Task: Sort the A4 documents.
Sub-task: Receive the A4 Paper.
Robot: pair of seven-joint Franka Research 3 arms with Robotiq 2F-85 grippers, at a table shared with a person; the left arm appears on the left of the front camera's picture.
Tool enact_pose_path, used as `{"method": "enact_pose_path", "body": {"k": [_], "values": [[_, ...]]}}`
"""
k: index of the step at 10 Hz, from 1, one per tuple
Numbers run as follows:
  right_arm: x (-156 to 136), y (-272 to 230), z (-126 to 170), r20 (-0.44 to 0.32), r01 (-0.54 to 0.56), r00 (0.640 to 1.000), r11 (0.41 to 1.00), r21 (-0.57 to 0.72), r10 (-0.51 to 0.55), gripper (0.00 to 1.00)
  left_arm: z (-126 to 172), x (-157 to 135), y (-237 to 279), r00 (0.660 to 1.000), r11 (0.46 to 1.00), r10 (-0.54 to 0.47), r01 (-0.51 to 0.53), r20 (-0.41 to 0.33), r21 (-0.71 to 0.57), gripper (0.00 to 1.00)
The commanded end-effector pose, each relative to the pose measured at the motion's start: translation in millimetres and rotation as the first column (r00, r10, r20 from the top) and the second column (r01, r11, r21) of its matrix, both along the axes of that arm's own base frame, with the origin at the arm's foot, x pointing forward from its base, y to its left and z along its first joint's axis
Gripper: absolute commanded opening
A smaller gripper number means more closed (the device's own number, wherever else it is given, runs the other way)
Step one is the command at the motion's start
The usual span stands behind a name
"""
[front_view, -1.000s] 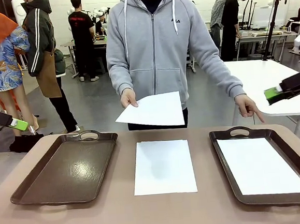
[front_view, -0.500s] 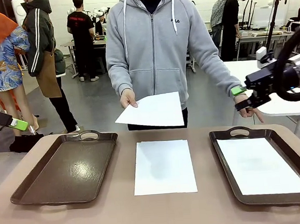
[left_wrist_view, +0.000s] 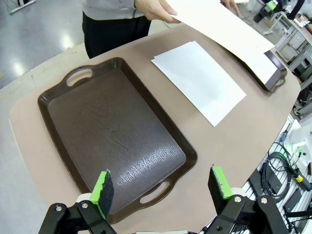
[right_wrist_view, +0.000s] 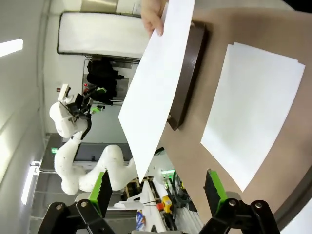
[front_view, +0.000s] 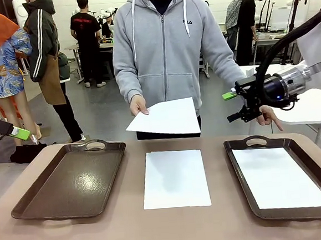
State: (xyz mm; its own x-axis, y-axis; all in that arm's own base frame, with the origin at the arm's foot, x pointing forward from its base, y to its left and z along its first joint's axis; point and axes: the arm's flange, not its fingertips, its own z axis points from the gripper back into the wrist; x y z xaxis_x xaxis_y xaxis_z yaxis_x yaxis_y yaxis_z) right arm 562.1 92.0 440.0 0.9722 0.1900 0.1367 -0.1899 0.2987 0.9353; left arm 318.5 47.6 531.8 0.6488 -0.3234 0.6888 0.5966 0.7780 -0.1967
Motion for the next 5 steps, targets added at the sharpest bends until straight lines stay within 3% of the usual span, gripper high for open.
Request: {"method": "enact_pose_path", "body": {"k": [1, 5], "values": [[21, 17, -4, -0.087, 0.035, 0.996, 0.999, 0.042, -0.031, 1.00, -1, 1, 1, 1.000, 1.000, -0.011, 0.011, 0.009, -0.008, 1.00], [31, 69, -36, -0.180, 0.045, 0.983, 0.993, 0.112, -0.024, 1.00, -1, 1, 1, 1.000, 1.000, -0.011, 0.011, 0.009, -0.008, 1.00]]}}
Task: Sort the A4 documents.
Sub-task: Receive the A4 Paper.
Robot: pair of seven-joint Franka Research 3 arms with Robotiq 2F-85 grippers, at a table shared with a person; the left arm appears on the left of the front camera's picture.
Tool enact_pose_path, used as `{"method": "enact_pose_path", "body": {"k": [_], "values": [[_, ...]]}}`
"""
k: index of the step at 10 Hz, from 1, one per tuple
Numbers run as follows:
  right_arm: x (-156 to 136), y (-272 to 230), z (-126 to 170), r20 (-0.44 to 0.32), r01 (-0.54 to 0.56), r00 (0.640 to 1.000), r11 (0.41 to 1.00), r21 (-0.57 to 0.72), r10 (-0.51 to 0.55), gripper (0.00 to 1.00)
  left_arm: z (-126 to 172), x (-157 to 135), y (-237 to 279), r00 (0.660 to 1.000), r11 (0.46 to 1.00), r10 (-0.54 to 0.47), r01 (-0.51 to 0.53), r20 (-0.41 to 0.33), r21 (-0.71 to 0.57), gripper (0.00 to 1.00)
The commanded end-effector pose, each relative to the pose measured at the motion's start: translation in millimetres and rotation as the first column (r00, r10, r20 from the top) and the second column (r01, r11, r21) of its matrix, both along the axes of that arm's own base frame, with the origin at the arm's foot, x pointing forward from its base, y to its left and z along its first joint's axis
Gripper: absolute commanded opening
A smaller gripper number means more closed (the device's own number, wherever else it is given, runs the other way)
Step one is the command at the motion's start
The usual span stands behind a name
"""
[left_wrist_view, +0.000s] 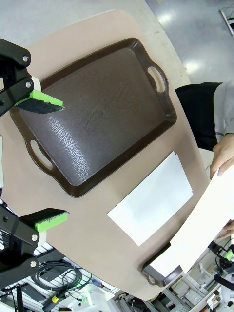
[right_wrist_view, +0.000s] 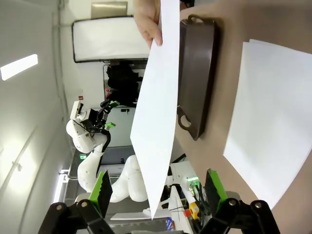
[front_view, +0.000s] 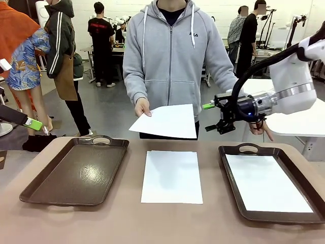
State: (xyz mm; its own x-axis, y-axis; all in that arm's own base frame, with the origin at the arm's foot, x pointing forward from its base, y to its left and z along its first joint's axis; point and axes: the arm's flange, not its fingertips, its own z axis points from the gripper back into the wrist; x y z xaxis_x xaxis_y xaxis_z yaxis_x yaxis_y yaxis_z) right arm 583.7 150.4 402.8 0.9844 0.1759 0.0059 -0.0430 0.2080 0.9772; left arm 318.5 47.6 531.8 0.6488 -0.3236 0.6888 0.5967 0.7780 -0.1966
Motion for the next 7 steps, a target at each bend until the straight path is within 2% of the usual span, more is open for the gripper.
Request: {"method": "enact_pose_path", "body": {"k": [1, 5, 7], "values": [[7, 20, -7, -0.038, 0.051, 0.998, 0.999, 0.019, -0.050, 1.00, -1, 1, 1, 1.000, 1.000, -0.011, 0.011, 0.009, -0.008, 1.00], [0, 48, -17, 0.004, 0.112, 0.994, 0.993, 0.027, -0.113, 1.00, -1, 1, 1, 1.000, 1.000, -0.011, 0.011, 0.009, -0.008, 1.00], [-4, 58, -14, 0.060, 0.148, 0.987, 0.988, 0.039, -0.150, 1.00, -1, 1, 1, 1.000, 1.000, -0.011, 0.011, 0.009, -0.008, 1.00]]}}
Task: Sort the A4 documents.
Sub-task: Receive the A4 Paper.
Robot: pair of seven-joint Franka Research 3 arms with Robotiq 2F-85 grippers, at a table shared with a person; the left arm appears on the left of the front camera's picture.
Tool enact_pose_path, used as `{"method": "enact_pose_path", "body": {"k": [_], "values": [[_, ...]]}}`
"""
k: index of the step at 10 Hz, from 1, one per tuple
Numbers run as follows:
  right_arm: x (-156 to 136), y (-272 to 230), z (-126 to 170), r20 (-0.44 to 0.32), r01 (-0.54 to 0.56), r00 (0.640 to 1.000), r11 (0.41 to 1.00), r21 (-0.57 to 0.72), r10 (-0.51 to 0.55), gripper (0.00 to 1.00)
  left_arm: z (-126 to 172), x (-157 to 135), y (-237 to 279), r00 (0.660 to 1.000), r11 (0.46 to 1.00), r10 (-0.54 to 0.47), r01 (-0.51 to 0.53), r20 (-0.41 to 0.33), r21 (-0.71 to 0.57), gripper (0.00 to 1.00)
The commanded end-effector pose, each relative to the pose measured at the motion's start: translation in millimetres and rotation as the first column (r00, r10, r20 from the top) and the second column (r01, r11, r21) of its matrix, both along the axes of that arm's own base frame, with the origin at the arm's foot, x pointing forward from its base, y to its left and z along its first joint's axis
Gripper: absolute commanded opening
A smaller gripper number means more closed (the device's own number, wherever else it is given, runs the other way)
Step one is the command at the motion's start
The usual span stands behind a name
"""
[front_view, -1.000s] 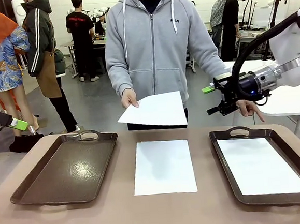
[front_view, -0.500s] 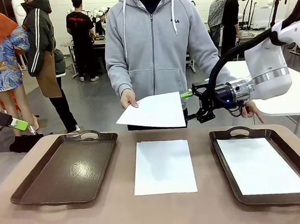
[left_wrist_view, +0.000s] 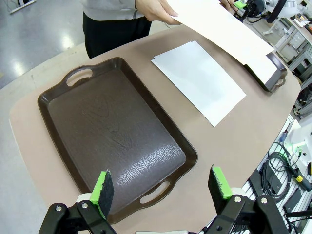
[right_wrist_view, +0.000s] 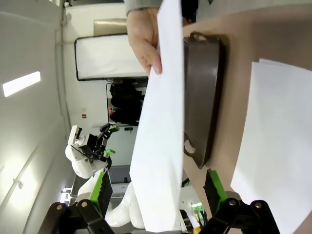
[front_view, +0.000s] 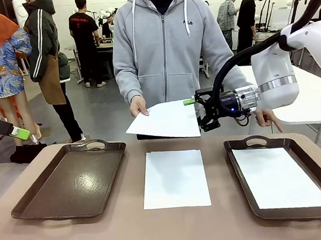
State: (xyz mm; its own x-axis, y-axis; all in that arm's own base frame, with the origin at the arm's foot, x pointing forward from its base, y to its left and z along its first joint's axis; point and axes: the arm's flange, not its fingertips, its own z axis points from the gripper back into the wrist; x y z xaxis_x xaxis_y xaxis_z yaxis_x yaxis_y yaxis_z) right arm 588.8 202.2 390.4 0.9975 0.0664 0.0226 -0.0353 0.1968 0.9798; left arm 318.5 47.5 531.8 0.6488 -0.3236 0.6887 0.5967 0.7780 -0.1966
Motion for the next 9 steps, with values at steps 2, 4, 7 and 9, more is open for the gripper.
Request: {"method": "enact_pose_path", "body": {"k": [2, 4, 7, 9], "values": [[-11.3, 8.2, -0.4, 0.070, 0.050, 0.996, 0.999, 0.023, -0.051, 1.00, -1.4, 1.3, 1.2, 1.000, 1.000, -0.011, 0.011, 0.009, -0.008, 1.00], [-12.3, 6.4, 0.0, 0.063, 0.048, 0.997, 0.998, 0.031, -0.050, 1.00, -1.4, 1.3, 1.2, 1.000, 1.000, -0.011, 0.011, 0.009, -0.008, 1.00], [-14.0, 3.9, -1.5, 0.022, 0.030, 0.999, 0.998, 0.061, -0.031, 1.00, -1.4, 1.3, 1.2, 1.000, 1.000, -0.011, 0.011, 0.009, -0.008, 1.00], [-15.4, 4.0, -0.5, 0.034, 0.019, 0.999, 0.998, 0.067, -0.021, 0.92, -1.4, 1.3, 1.2, 1.000, 1.000, -0.011, 0.011, 0.009, -0.008, 1.00]]}}
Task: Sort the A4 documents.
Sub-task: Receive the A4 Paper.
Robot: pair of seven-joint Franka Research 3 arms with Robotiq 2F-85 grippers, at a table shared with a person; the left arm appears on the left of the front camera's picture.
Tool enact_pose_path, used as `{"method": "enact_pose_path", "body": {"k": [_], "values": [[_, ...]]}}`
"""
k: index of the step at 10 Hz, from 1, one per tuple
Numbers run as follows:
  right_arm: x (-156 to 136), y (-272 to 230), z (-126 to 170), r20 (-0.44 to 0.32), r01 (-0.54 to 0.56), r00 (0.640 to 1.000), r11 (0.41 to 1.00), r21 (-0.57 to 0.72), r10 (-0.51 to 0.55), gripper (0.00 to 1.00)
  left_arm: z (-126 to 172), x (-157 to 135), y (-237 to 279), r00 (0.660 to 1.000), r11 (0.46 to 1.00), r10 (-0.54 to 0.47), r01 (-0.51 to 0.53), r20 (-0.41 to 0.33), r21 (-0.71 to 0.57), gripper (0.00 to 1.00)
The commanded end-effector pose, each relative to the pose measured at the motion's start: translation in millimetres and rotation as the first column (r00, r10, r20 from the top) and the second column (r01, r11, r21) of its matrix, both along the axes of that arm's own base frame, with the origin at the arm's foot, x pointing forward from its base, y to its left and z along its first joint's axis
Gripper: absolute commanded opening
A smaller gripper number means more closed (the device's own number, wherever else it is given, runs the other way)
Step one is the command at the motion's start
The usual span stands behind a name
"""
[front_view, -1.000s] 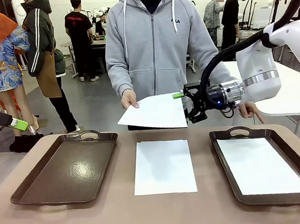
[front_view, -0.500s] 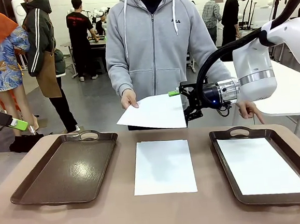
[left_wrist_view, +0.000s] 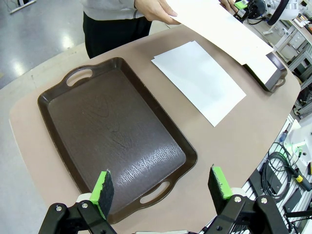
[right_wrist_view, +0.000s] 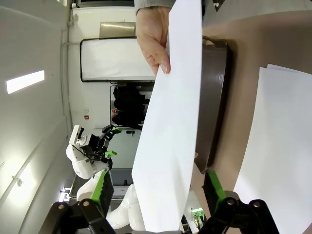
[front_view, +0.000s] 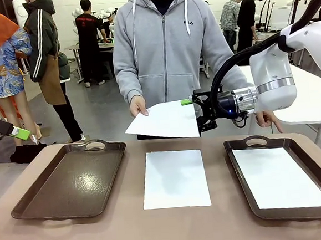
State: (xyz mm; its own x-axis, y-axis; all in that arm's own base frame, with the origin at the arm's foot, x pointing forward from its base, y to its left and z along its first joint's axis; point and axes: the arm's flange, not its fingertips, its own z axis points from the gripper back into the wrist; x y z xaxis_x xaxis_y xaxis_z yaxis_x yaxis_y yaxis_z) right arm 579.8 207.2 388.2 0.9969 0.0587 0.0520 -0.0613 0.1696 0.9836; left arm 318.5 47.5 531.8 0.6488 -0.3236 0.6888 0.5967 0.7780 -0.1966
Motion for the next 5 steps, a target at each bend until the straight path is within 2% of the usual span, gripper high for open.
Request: {"method": "enact_pose_path", "body": {"k": [1, 5], "values": [[-6.6, -1.2, 1.2, 0.008, 0.000, 1.000, 0.999, 0.036, 0.000, 0.83, -1.4, 1.3, 1.2, 1.000, 1.000, -0.011, 0.011, 0.009, -0.008, 1.00], [-4.1, -2.8, 0.6, -0.005, -0.001, 1.000, 0.999, 0.047, 0.001, 0.47, -1.4, 1.3, 1.2, 1.000, 1.000, -0.011, 0.011, 0.009, -0.008, 1.00]]}}
